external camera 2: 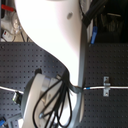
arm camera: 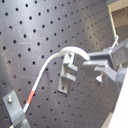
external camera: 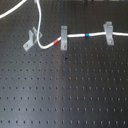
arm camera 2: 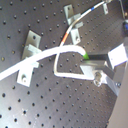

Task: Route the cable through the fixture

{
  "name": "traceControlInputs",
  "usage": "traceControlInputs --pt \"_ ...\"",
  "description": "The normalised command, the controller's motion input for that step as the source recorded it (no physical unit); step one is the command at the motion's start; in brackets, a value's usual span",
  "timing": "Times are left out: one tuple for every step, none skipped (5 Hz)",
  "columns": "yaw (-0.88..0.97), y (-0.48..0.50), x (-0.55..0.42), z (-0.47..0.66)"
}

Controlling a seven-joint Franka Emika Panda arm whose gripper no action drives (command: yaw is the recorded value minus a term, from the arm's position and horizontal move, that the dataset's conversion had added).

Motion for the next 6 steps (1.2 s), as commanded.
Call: traceControlInputs --pt "0.0 -0.019 -0.057 0.0" --pt "-0.37 -0.076 -0.236 0.3" --pt "-0.45 -0.057 -0.242 0.4" --pt "-0.43 0.009 -0.201 0.52" --pt "-0.31 0.032 -0.308 0.42" --pt "-0.26 -0.018 -0.32 0.27"
